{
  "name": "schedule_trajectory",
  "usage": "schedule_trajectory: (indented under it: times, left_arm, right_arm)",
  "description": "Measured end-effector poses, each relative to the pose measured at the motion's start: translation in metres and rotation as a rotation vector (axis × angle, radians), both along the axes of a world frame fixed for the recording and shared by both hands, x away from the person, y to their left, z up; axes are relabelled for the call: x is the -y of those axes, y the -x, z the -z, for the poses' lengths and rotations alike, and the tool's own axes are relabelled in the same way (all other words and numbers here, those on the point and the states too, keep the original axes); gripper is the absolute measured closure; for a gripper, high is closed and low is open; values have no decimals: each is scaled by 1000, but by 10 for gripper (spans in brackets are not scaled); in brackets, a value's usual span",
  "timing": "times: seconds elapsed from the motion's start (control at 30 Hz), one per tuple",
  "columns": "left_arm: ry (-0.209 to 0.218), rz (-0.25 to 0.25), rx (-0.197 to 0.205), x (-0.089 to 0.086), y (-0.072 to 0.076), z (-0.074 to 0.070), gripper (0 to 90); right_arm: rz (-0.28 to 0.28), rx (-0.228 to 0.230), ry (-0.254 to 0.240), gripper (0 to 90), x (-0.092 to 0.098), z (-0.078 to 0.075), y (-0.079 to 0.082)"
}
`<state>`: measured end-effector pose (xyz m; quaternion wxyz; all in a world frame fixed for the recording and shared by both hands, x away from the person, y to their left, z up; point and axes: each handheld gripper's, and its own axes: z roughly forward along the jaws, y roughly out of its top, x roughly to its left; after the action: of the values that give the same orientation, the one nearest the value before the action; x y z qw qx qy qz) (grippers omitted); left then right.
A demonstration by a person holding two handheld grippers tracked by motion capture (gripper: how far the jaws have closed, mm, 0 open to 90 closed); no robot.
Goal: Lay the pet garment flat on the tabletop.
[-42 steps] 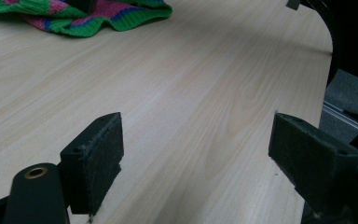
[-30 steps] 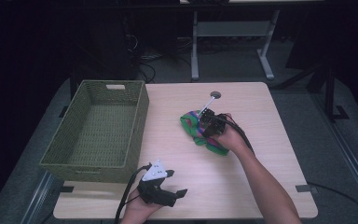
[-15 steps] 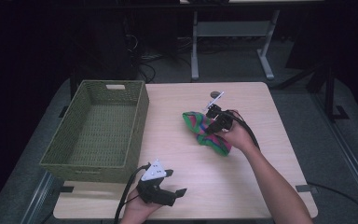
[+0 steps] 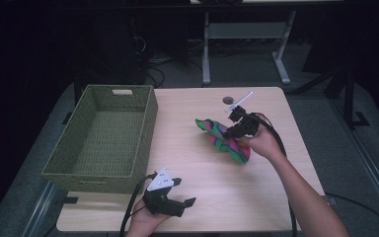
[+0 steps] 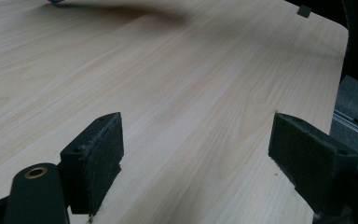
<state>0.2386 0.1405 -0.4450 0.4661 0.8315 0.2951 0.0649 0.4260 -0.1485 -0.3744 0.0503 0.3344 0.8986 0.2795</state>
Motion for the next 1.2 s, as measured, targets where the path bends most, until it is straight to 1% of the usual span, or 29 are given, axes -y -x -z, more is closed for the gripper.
schedule_trajectory:
  times: [0.13,0.2,0.3,0.47,0.6,0.73,0.83,0.9,1.2]
  left_arm:
    - [1,-4,3,0,0,0,176]
    - [-7,-2,6,-1,0,0,176]
    - [-3,-6,4,-1,0,0,176]
    - [4,-9,2,-2,-1,0,176]
    - [7,-11,4,-2,-1,0,176]
    - [5,-11,8,-2,-1,0,176]
    - [15,-15,6,-2,0,-1,176]
    - [19,-19,5,-3,0,0,176]
    - [19,-20,13,-3,0,-2,176]
  right_arm:
    - [-13,8,-40,747,4,-12,9]
    - [-20,19,-40,747,5,-17,13]
    - [-28,35,-35,747,8,-24,19]
    - [-29,51,-53,747,15,-33,28]
    - [-37,63,-66,747,20,-36,35]
    - [-41,61,-74,747,24,-38,42]
    - [-54,58,-82,746,26,-38,47]
    - [-58,52,-91,746,26,-38,51]
    - [-79,63,-111,745,27,-40,68]
